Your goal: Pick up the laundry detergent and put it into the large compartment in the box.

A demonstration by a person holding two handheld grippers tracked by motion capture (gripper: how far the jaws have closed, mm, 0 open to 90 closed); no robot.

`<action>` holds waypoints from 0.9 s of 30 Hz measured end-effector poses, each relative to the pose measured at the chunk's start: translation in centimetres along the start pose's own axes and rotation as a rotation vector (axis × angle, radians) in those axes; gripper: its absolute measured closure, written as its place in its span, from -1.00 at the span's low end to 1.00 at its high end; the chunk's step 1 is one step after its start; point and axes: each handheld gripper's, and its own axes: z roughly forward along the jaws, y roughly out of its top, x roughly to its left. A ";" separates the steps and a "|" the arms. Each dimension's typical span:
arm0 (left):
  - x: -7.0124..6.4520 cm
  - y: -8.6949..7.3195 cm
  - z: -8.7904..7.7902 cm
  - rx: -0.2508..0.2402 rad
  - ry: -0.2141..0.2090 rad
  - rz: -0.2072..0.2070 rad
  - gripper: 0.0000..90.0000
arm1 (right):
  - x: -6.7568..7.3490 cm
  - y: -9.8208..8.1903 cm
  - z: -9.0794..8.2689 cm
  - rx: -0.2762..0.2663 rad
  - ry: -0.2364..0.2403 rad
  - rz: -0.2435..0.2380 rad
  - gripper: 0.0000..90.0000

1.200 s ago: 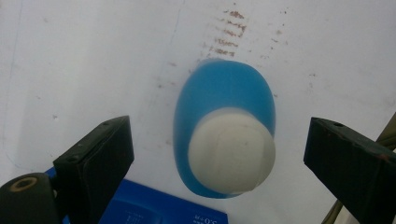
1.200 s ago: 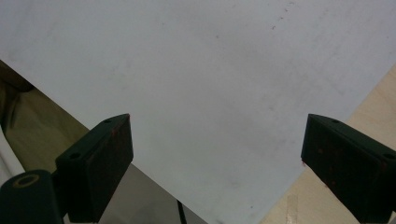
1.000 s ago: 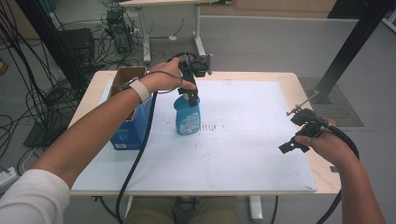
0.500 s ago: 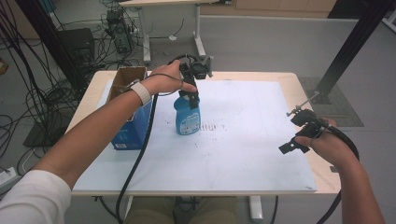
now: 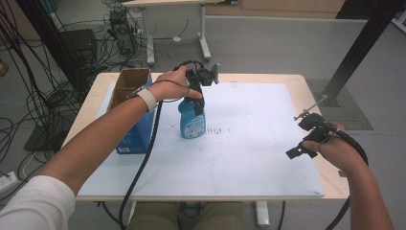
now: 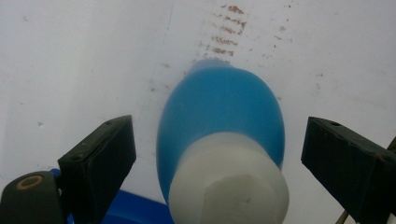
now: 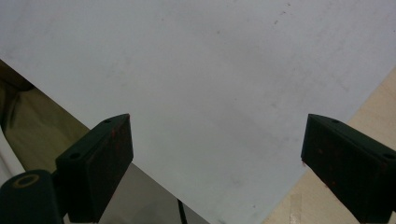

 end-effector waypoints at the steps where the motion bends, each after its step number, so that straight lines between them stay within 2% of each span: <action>1: -0.1 0.1 0.2 0.002 0.000 0.002 -0.76 | 0.0 0.0 0.0 0.000 0.000 0.000 -0.80; 12: -0.1 0.2 1.3 0.012 -0.008 0.007 -0.72 | 0.0 -0.1 0.1 0.003 0.001 0.003 -0.80; 27: -0.3 0.3 2.0 0.008 0.007 0.012 -0.63 | -0.1 -0.3 0.2 0.003 0.002 0.010 -0.80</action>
